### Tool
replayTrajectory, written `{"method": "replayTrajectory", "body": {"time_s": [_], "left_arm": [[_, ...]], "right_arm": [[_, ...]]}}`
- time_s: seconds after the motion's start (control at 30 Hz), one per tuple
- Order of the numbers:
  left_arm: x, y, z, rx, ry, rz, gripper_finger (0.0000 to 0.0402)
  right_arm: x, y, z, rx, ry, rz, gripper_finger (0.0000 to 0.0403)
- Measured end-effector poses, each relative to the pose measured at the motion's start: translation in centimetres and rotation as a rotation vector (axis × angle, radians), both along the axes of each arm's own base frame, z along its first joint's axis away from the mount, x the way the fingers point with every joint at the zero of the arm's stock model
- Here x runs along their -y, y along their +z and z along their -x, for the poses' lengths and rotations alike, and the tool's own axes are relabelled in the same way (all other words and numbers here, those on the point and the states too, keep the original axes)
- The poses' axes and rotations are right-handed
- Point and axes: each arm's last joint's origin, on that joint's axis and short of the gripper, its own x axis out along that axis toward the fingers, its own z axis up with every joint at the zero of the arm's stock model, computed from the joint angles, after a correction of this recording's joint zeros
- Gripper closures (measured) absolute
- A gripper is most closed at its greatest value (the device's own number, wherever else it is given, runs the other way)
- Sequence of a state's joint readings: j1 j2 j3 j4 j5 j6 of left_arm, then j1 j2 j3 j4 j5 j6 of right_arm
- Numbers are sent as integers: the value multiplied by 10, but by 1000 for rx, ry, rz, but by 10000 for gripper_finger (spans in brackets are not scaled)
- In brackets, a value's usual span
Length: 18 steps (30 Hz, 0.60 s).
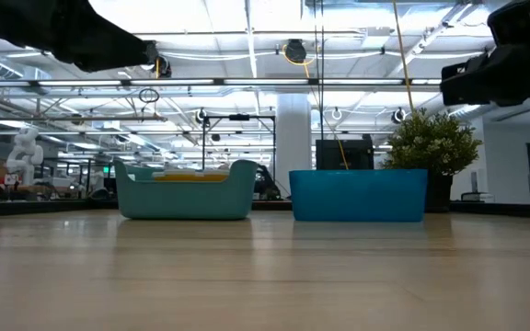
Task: Pick and place medicine bottles into bin by pill shape (circle, oval)
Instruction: Return to Home Position
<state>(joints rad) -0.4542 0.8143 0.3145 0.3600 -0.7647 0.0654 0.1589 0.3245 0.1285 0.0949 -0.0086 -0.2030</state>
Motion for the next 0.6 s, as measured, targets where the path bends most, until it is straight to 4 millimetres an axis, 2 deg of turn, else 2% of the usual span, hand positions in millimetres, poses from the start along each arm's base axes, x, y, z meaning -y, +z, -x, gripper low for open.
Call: {"method": "replayTrajectory", "body": {"time_s": [0.33, 0.6], "left_arm": [[-8, -2, -1, -23, 41, 9, 124], [-12, 5, 9, -4, 40, 3, 124]], "right_arm": [[0, 6, 9, 66, 47, 2, 403], [1, 4, 11, 94, 47, -2, 403]]}}
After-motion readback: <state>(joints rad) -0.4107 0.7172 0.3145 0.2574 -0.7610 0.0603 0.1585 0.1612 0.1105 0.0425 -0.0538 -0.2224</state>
